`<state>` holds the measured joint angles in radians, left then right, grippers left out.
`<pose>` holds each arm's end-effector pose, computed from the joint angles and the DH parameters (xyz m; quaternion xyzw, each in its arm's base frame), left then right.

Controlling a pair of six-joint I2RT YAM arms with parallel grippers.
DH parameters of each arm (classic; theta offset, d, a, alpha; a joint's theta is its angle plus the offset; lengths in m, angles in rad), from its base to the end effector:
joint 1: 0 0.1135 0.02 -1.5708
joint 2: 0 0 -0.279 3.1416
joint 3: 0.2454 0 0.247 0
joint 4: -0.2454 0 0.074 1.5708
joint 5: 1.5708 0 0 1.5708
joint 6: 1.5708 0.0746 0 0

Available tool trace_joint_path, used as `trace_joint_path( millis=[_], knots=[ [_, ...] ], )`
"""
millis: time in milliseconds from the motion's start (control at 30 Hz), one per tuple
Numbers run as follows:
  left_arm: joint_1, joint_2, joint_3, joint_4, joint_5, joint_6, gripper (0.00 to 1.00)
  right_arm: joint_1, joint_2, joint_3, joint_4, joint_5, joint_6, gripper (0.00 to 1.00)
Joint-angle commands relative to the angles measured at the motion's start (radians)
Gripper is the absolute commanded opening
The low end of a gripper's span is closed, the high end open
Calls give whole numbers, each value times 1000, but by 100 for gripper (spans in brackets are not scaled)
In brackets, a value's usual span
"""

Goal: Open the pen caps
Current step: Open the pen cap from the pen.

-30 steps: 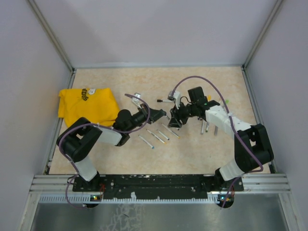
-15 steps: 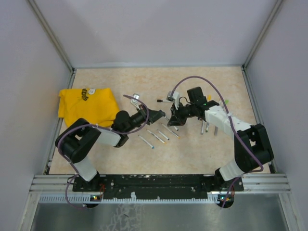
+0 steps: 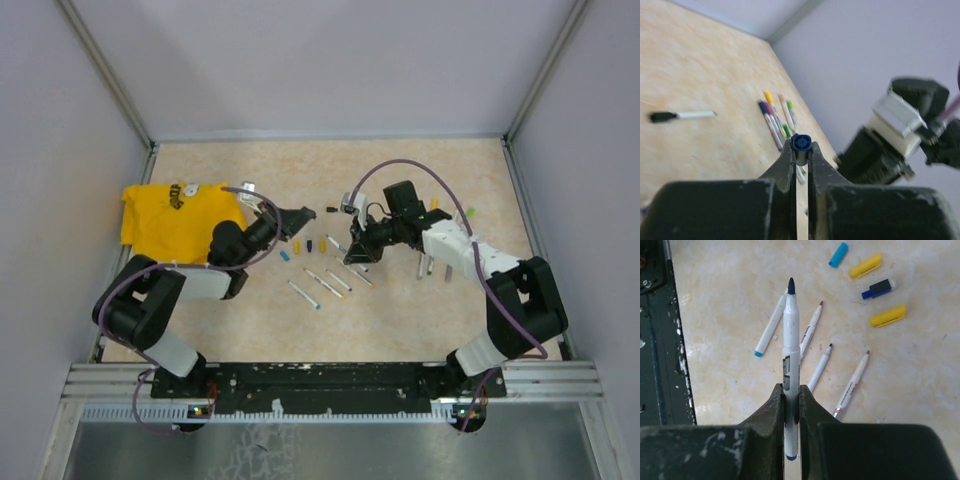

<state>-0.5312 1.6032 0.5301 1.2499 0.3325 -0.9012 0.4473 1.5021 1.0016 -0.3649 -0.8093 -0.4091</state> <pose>0.2794 -0.1924 0.2359 0.0083 0.6456 -0.5766 0.5007 0.2663 0.1876 0.2340 -0.4819 0.7283 0.3755 0.3104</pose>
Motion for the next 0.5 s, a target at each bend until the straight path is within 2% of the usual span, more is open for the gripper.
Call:
trace_joint_path(
  millis=[0, 467],
  knots=[
    [67, -43, 3, 22, -111, 23, 0, 16, -9, 9, -68, -59, -41, 0],
    [106, -238, -97, -97, -146, 111, 0, -5, -43, 10, -82, -29, -64, 0]
  ],
)
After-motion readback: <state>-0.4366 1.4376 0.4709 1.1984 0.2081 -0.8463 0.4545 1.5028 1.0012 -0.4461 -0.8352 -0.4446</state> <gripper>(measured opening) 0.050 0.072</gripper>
